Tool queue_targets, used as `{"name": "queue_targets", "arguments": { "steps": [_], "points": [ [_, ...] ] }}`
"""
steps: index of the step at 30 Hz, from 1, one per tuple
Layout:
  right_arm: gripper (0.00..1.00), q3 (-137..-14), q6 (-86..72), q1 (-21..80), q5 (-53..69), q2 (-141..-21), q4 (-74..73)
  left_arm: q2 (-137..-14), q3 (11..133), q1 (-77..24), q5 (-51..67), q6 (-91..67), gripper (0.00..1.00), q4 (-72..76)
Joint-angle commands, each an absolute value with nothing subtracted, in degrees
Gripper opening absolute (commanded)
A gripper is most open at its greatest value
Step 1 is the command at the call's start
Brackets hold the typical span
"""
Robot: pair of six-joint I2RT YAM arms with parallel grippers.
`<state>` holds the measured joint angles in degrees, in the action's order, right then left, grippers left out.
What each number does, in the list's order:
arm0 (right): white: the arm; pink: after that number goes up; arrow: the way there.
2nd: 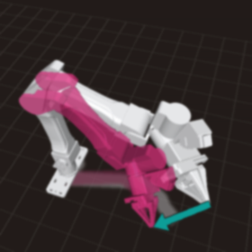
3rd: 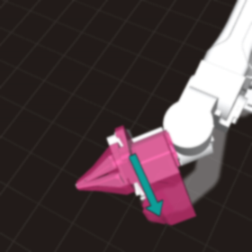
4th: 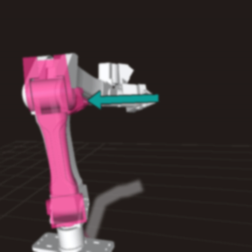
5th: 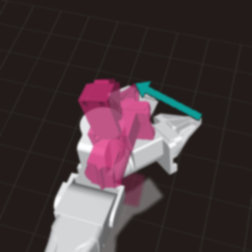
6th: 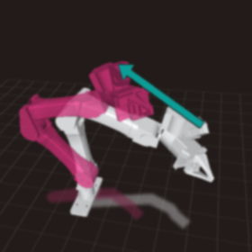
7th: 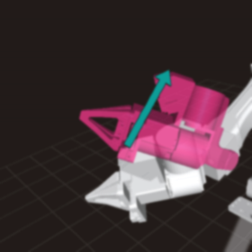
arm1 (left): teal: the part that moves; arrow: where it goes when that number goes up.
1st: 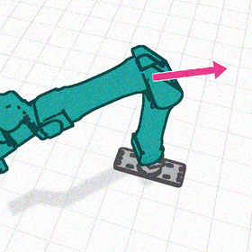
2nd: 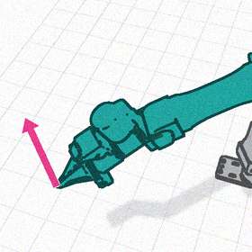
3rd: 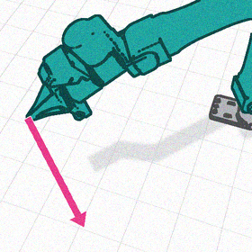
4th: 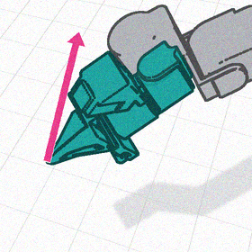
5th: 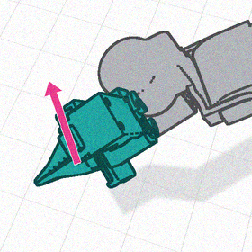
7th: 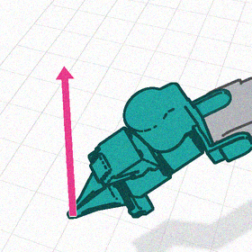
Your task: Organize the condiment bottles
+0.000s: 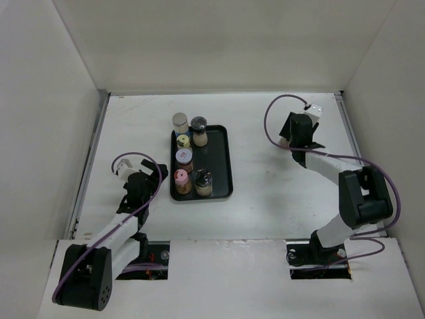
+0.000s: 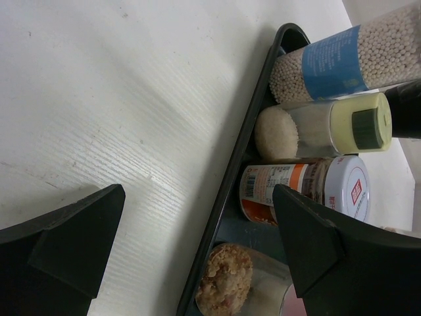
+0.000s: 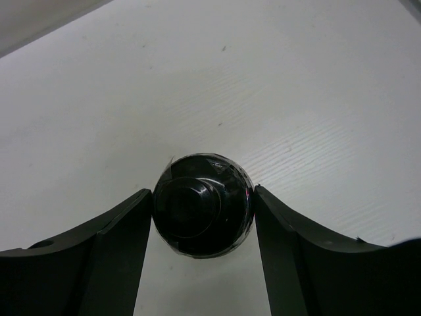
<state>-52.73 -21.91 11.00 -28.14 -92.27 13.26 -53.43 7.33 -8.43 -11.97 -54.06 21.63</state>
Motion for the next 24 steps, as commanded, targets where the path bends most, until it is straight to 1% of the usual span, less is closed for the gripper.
{"name": "queue_targets", "arguments": {
  "steps": [1,6,11,17,24],
  "points": [
    [0.51,-51.42,-22.67,16.81,-27.77,-84.56,17.67,-52.73,7.82,-8.83,-12.48,-54.14,1.0,24.61],
    [0.5,-50.01,-22.76,24.81,-28.12,-78.5,16.79,-52.12,7.65,-8.83,-12.65,-54.23,1.0,24.43],
    [0.5,-49.22,-22.77,36.05,-27.86,-75.24,16.17,-51.86,7.56,-8.74,-12.13,-54.4,1.0,24.26],
    [0.5,-49.57,-23.2,47.84,-28.03,-76.11,15.47,-50.98,7.3,-8.66,-12.3,-54.4,1.0,24.08],
    [0.5,-50.1,-25.48,55.41,-27.69,-81.03,15.03,-50.19,7.21,-8.57,-12.39,-54.4,1.0,23.91]
  ]
}}
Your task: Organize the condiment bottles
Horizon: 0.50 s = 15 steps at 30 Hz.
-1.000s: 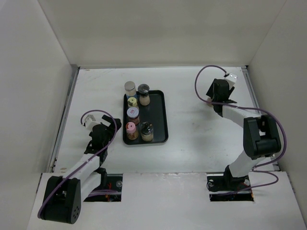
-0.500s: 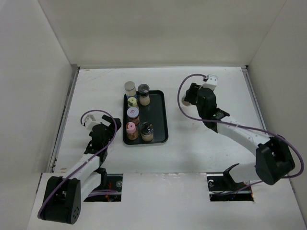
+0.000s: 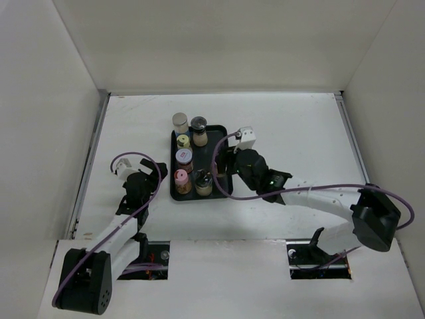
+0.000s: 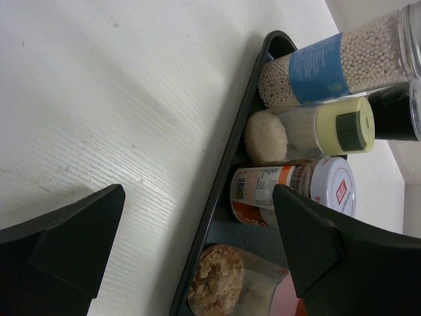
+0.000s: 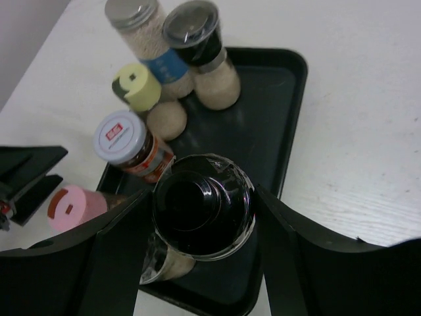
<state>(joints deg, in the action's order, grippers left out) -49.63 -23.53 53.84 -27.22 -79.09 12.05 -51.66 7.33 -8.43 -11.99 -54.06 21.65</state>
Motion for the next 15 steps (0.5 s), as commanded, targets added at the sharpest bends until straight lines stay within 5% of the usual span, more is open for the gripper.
{"name": "queue_targets", "arguments": {
  "steps": [1,15],
  "points": [
    [0.5,-50.18,-25.84,56.2,-27.95,-81.91,14.68,-50.01,7.21,-8.48,-12.65,-54.4,1.0,23.73],
    [0.52,-47.46,-27.68,62.7,-34.36,-86.92,11.61,-49.3,7.38,-8.31,-13.53,-54.14,1.0,22.59]
  ]
}}
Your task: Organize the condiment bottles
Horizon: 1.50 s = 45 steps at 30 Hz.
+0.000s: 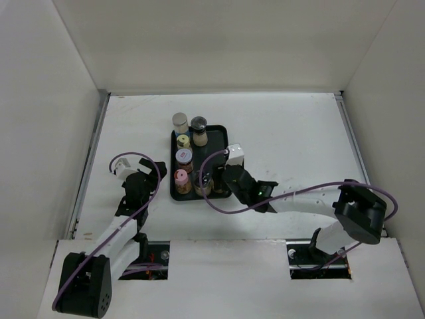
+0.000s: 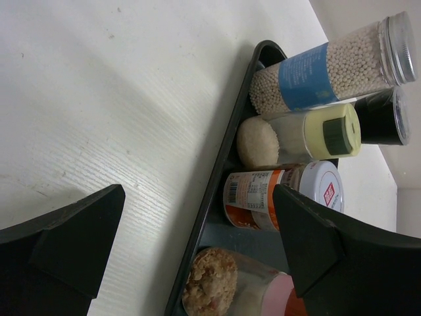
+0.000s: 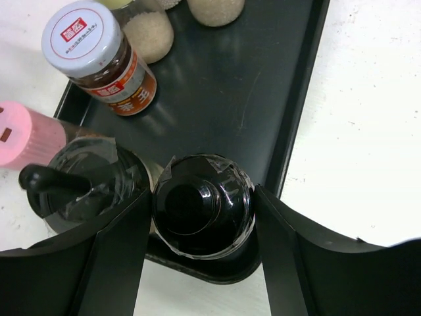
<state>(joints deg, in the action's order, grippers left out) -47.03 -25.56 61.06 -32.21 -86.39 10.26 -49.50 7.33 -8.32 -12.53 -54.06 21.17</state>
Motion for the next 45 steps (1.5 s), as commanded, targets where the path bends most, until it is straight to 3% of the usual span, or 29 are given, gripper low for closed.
{"name": "queue_targets", "arguments": {
  "steps": [1,3,8,16,27,34,45],
  "points": [
    [0.53,-47.37,-28.12,62.8,-34.37,-87.27,11.43,-49.48,7.38,-8.3,-13.54,-54.14,1.0,22.59],
    [0.61,-47.29,-28.21,62.97,-34.28,-87.97,11.43,-49.57,7.38,-8.3,-13.36,-54.05,1.0,22.59],
    [1.0,-47.11,-28.21,63.76,-35.59,-86.67,11.34,-49.48,7.38,-8.39,-13.98,-53.96,1.0,22.59],
    [1.0,-44.3,-25.67,63.24,-40.51,-75.86,11.77,-45.27,8.52,-7.95,-15.11,-54.23,1.0,17.15],
    [1.0,-29.55,-35.23,51.03,-49.74,-59.95,20.83,-44.82,16.34,-6.73,-18.64,-54.32,1.0,2.3],
    [1.0,-26.98,-43.68,42.06,-41.94,-61.25,16.35,-47.2,20.22,-3.21,-15.38,-50.54,1.0,-4.92],
    [1.0,-29.18,-42.28,39.51,-36.39,-68.99,17.31,-43.33,21.8,-1.27,-15.56,-49.84,1.0,-10.64]
  ]
}}
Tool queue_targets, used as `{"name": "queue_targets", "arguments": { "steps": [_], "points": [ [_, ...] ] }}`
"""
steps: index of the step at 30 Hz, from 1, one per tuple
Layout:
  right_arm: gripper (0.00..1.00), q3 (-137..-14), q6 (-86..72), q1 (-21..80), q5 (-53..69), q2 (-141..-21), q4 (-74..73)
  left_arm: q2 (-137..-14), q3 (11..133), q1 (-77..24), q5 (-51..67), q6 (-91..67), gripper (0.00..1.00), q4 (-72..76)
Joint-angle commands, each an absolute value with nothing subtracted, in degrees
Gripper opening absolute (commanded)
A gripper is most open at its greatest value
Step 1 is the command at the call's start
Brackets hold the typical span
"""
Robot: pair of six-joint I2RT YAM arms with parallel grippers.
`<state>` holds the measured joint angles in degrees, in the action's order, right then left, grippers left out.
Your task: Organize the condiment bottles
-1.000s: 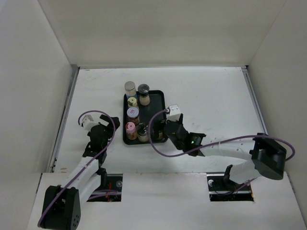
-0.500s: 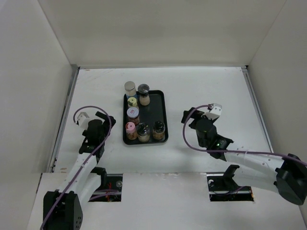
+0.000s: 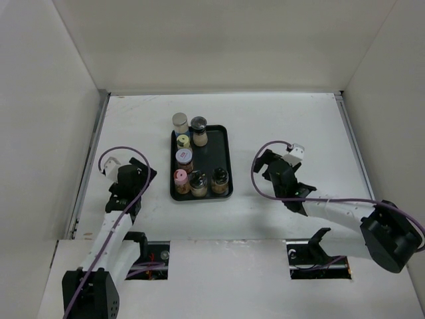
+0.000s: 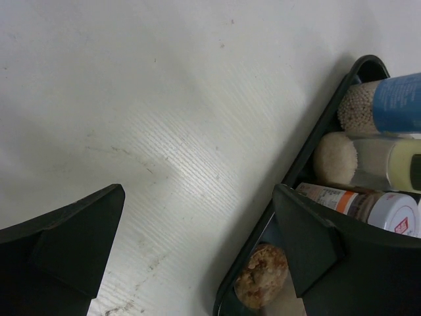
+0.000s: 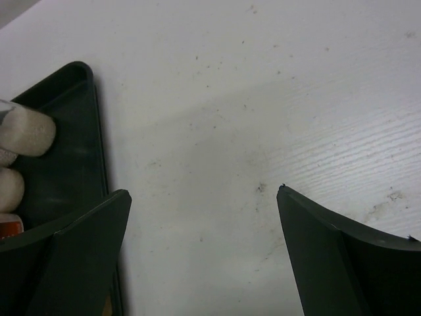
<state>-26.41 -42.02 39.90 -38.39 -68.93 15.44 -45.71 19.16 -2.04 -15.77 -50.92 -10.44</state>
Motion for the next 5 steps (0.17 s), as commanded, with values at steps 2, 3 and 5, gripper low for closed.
{"name": "queue_targets", "arguments": {
  "steps": [2,3,5],
  "points": [
    [1.0,-29.53,-41.75,39.86,-36.12,-69.43,17.31,-43.5,22.23,-1.27,-15.21,-49.22,1.0,-10.28],
    [1.0,-29.79,-41.31,39.86,-36.12,-69.78,17.31,-44.03,22.76,-1.36,-15.21,-48.87,1.0,-10.63],
    [1.0,-30.14,-40.35,39.86,-36.12,-70.14,17.31,-44.38,23.29,-1.89,-15.55,-48.43,1.0,-10.64]
  ]
}}
